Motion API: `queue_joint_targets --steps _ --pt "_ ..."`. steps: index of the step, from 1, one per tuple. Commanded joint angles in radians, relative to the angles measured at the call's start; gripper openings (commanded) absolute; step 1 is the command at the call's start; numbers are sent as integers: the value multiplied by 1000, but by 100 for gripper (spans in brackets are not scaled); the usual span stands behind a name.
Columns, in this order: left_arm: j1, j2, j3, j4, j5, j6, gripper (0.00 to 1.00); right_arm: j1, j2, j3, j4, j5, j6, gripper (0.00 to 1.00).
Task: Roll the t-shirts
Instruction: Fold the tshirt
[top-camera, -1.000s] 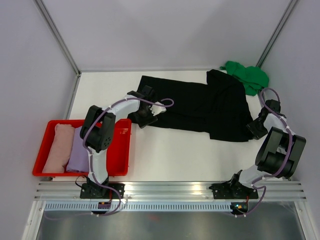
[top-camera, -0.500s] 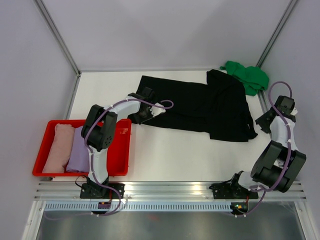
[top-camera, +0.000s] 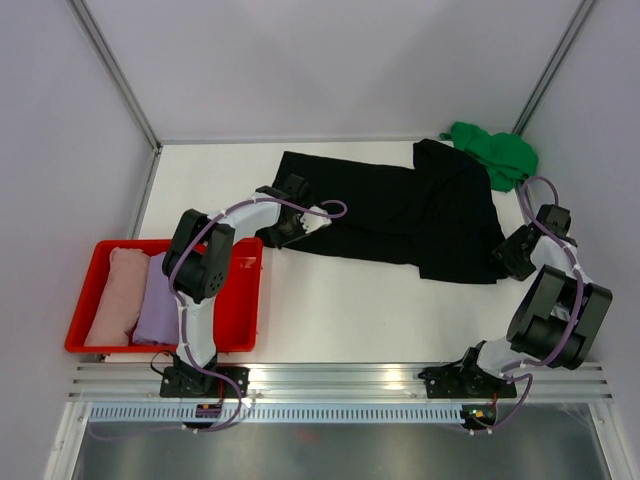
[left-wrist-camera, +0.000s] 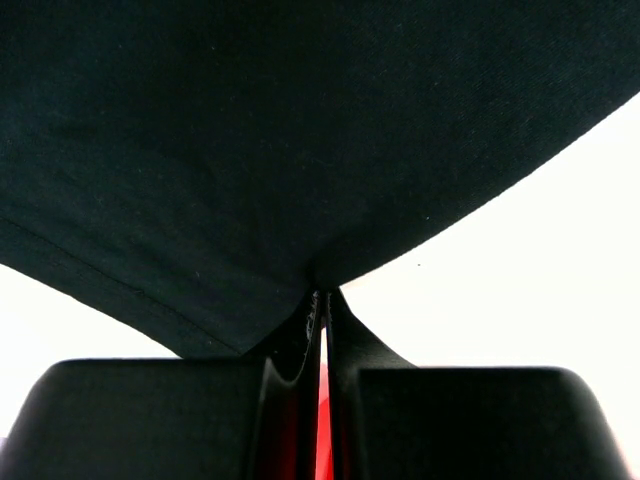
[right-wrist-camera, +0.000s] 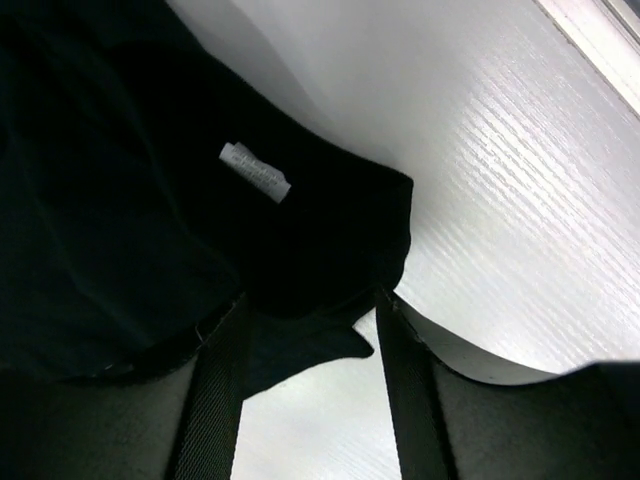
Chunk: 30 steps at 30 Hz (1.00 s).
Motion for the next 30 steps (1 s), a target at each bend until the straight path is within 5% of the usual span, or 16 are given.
queue_joint_targets --steps 1,9,26,27,28,29,30 --pt "1 4 -9 18 12 22 2 0 72 18 53 46 -35 57" --pt "0 -28 -40 9 43 -5 2 -9 110 35 75 113 60 1" --pt "-51 -193 -110 -227 302 -33 5 -97 11 30 -60 221 92 0" --pt "-51 -194 -106 -243 305 -39 12 -98 11 33 -62 222 91 4" --pt "-51 -197 -94 -266 307 -45 34 -106 11 39 -66 225 91 11" --pt "-50 -199 -81 -277 305 -50 43 -108 16 62 -86 231 91 20" --pt "-48 -200 -66 -292 307 -61 50 -108 17 76 -95 235 95 38"
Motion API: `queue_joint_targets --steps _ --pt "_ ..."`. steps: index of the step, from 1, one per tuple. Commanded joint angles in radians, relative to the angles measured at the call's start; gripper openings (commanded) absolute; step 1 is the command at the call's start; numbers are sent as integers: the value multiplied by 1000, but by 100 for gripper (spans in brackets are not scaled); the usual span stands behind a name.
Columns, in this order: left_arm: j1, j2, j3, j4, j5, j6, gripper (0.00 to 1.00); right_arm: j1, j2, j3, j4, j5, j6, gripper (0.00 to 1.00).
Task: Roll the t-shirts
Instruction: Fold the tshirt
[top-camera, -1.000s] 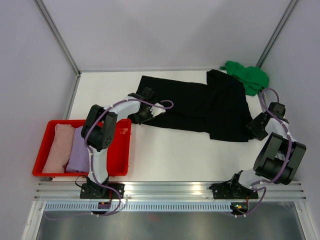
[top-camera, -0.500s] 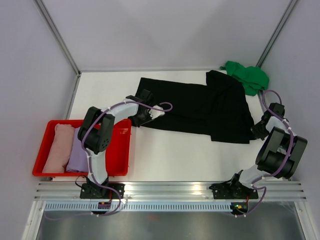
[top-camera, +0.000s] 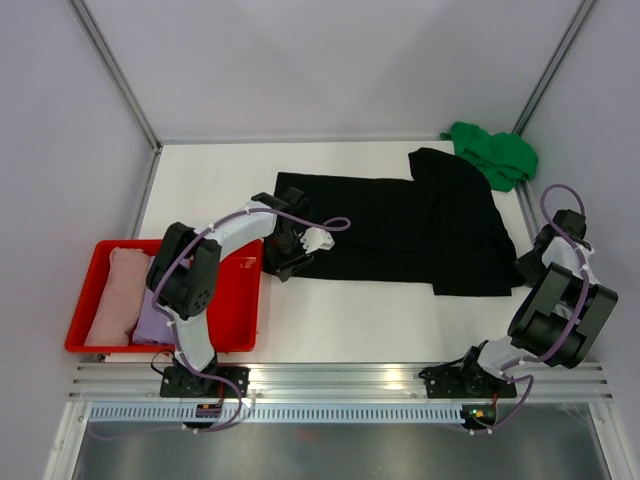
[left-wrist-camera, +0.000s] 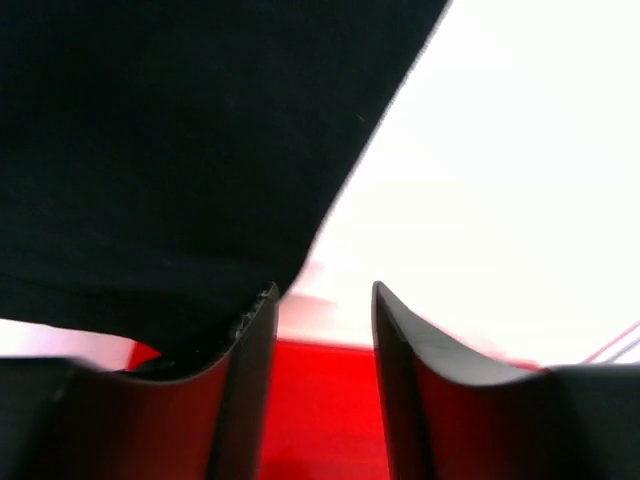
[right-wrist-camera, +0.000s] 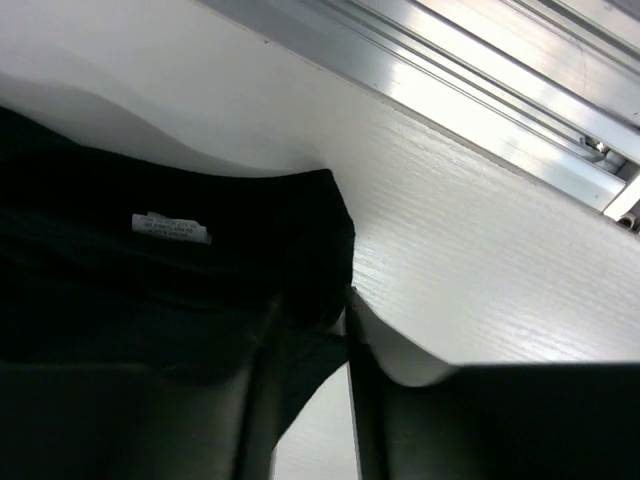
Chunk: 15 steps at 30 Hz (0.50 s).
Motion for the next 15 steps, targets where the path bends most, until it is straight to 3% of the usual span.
queue_joint_targets --steps 1,3,8,13,15 --pt "11 -49 88 -109 69 -40 58 -13 -24 63 -55 61 11 46" --pt "18 -47 136 -129 68 -61 61 -13 -41 96 -61 78 20 54" --pt "84 0 343 -141 11 -127 61 6 -150 158 -40 119 11 52" --pt "126 157 464 -121 -90 -153 64 242 -82 244 -56 141 -138 55" --pt "130 192 479 -108 -101 -144 64 250 -37 254 -70 98 -155 56"
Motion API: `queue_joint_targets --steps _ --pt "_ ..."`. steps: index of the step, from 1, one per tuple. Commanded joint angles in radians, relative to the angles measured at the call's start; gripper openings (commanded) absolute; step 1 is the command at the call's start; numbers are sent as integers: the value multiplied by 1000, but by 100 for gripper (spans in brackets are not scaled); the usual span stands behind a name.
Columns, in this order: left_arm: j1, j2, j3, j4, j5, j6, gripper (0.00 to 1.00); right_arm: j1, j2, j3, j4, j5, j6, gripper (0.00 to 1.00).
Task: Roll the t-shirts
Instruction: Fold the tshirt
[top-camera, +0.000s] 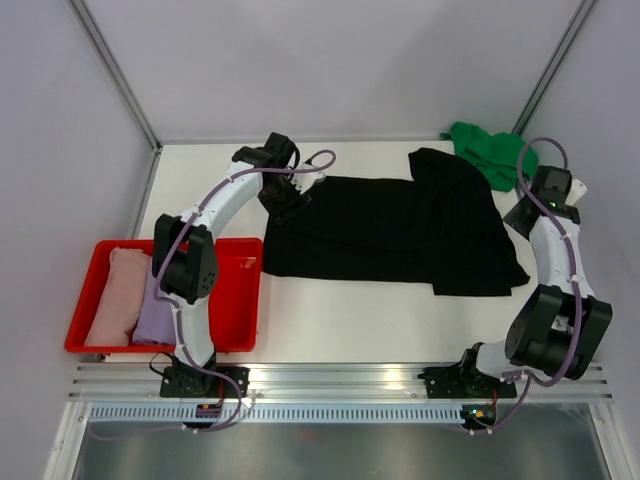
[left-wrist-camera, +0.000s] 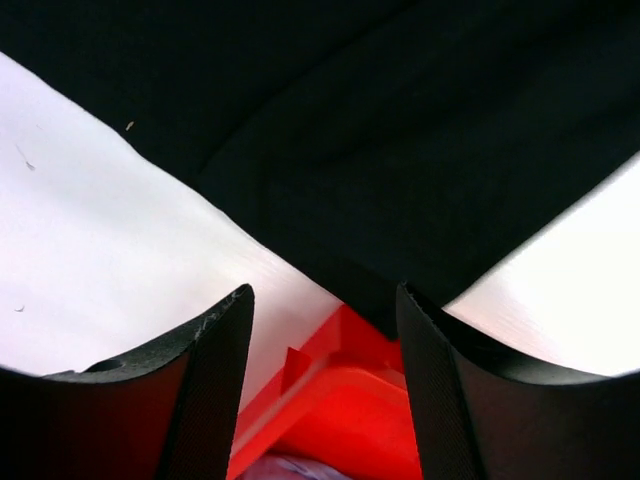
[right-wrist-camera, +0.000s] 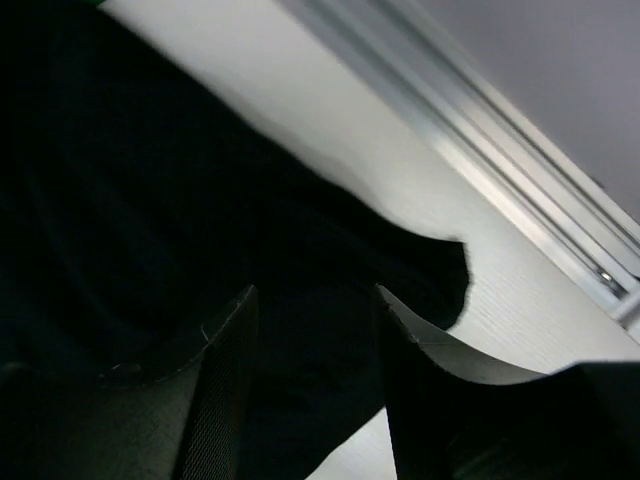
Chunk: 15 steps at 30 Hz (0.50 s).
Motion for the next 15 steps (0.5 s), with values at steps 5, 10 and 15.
queue_joint_targets --steps 5,10,15 --pt "16 186 73 48 -121 -27 67 73 178 49 -53 -93 -165 58" --pt "34 281 167 57 -120 -48 67 79 252 49 -25 -164 -214 59" --pt "42 315 166 76 -121 -67 59 82 291 46 -24 -195 -216 59"
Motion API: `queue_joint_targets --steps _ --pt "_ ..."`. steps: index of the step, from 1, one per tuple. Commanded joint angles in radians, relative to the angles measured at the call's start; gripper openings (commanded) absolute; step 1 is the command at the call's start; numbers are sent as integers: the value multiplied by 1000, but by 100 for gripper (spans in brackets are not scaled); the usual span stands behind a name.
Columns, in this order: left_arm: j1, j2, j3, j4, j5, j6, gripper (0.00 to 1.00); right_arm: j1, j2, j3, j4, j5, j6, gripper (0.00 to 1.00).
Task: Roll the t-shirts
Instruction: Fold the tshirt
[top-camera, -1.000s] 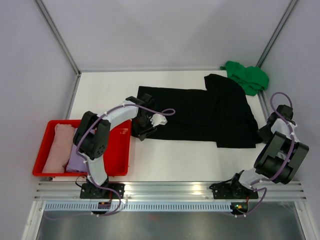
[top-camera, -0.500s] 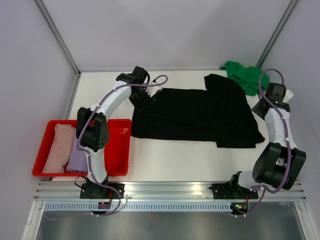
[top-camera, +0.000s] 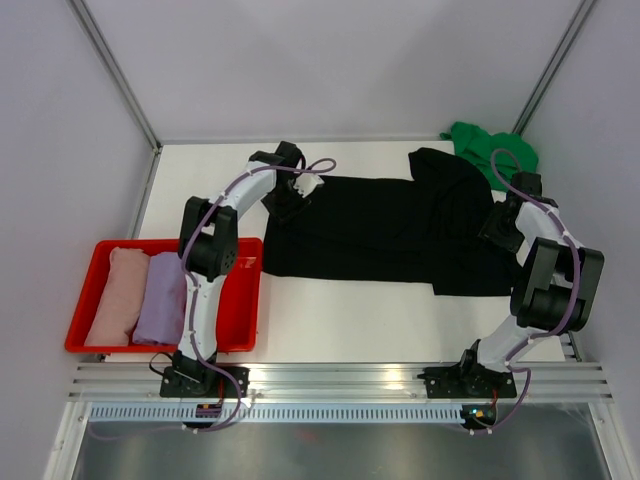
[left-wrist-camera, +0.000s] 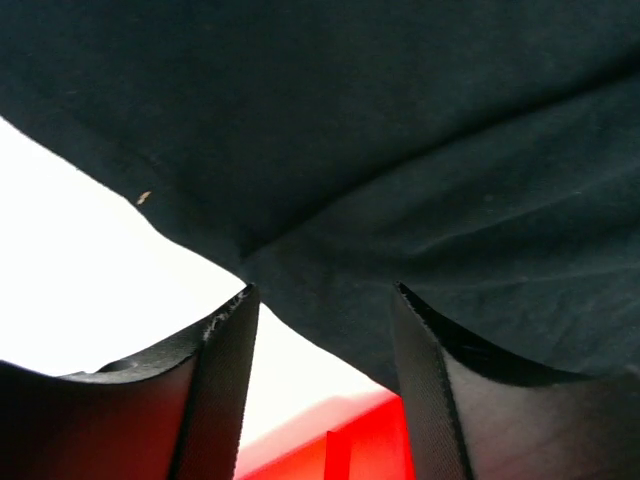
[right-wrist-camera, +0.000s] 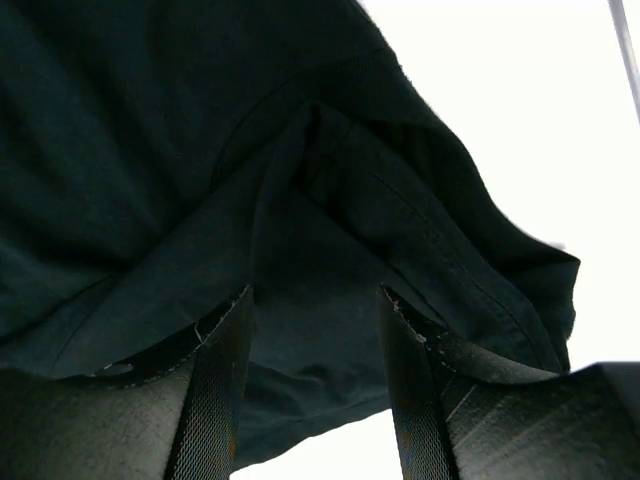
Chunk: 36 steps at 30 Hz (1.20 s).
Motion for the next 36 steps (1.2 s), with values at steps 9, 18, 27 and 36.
queue_joint_targets --steps 9,18,27,36 --pt "7 49 27 28 -52 -62 40 3 63 5 57 -61 13 34" --pt "7 19 18 30 -29 -74 2 3 60 51 41 -66 15 0" --pt "16 -30 -19 73 -58 -87 2 3 19 133 26 -146 79 0" --pt "36 -43 -22 79 -66 -107 2 3 27 215 -34 -161 102 0"
